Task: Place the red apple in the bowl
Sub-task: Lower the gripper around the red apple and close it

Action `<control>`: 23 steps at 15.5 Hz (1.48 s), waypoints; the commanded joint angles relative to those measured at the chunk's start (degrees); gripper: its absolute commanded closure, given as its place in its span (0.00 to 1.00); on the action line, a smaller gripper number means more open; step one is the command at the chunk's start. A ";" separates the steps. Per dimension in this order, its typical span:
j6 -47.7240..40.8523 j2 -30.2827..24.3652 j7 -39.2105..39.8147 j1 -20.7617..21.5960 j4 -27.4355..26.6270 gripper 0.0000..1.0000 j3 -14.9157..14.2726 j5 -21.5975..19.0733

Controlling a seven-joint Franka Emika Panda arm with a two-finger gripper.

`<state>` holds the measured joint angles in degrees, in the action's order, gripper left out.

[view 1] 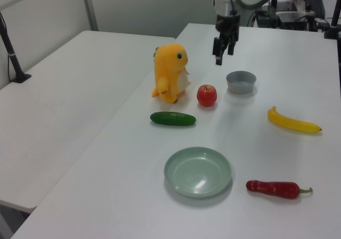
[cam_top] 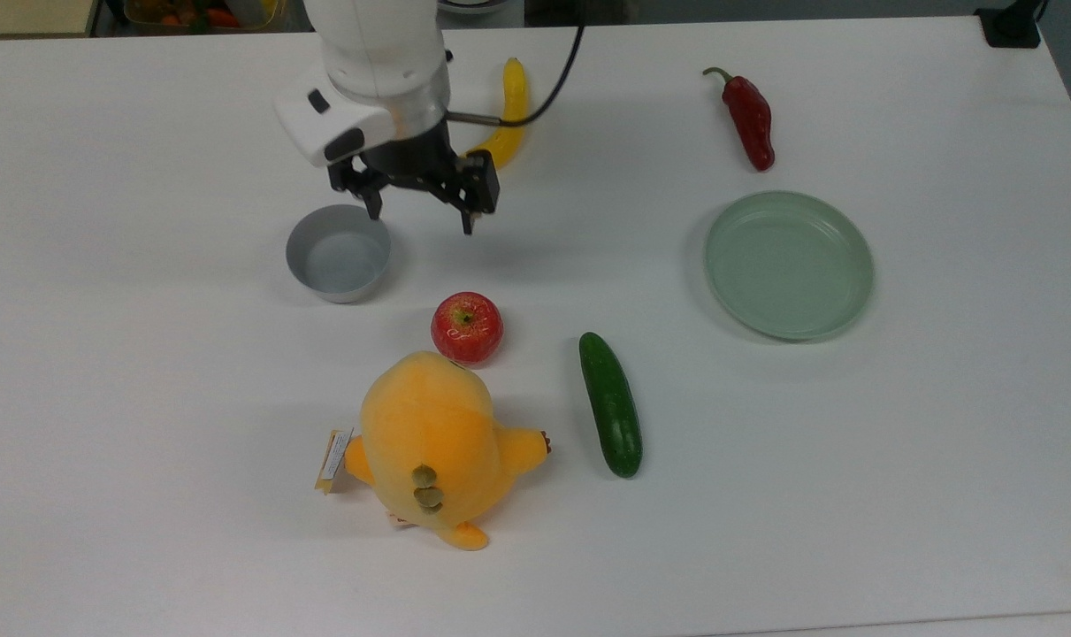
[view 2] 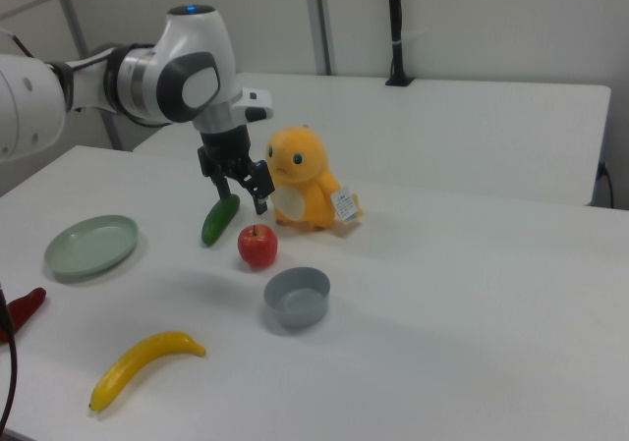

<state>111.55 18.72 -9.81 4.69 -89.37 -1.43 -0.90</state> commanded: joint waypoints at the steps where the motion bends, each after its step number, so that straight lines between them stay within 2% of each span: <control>1: 4.90 3.25 -3.38 1.38 1.30 0.00 -0.32 0.02; 5: 6.39 5.71 -3.47 3.22 1.39 0.00 -0.41 0.45; 17: 12.46 10.02 -3.73 4.10 1.48 0.00 -0.41 2.21; 23: 12.64 11.87 -3.82 4.10 2.27 0.00 -0.41 3.09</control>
<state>123.43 29.03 -12.00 8.07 -88.79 -1.44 0.85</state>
